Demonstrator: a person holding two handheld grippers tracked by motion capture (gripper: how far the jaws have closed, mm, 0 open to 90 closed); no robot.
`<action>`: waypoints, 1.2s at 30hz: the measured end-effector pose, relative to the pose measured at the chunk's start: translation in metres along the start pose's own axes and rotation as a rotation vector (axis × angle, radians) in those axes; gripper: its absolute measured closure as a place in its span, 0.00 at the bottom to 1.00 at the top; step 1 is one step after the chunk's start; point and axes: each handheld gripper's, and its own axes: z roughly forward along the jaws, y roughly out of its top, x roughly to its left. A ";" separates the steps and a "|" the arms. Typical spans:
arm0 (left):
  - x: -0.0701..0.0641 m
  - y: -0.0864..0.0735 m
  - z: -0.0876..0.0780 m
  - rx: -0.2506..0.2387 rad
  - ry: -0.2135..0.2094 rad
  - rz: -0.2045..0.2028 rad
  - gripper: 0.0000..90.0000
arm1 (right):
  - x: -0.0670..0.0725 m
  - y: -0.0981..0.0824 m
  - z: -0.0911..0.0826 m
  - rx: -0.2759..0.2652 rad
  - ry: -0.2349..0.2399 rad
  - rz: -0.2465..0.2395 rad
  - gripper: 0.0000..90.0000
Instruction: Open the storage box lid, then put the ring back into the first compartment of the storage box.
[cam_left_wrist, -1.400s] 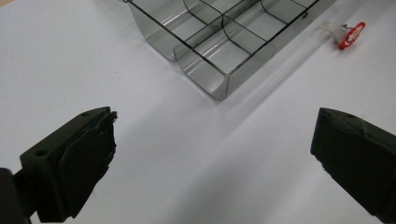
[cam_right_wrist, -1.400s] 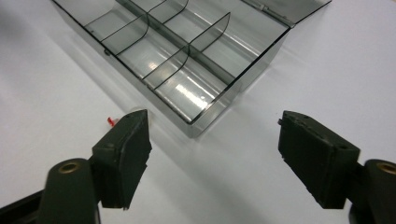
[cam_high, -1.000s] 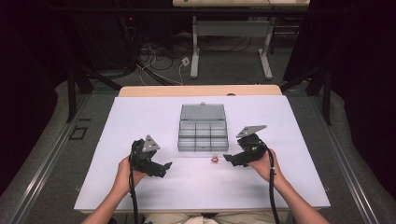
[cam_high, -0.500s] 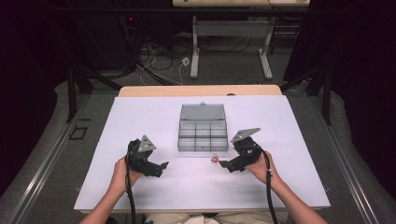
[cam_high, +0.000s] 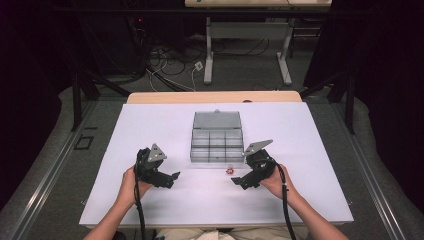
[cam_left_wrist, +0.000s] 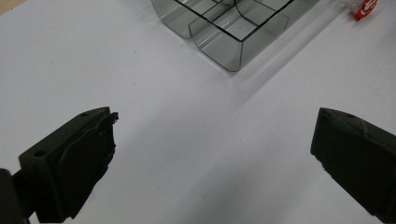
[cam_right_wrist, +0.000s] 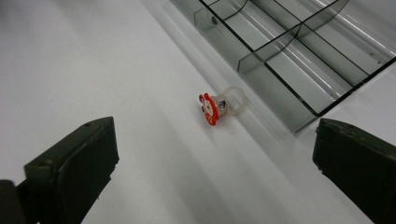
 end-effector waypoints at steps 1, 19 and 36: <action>0.000 0.000 0.000 0.000 0.001 0.000 0.00 | 0.000 0.000 0.001 0.003 0.003 0.001 0.00; 0.000 0.000 0.002 -0.003 -0.006 -0.001 0.00 | 0.009 0.001 0.013 0.057 -0.004 -0.043 0.00; 0.000 0.000 0.002 0.001 -0.011 -0.003 0.00 | 0.016 0.004 0.035 0.037 -0.072 -0.011 0.33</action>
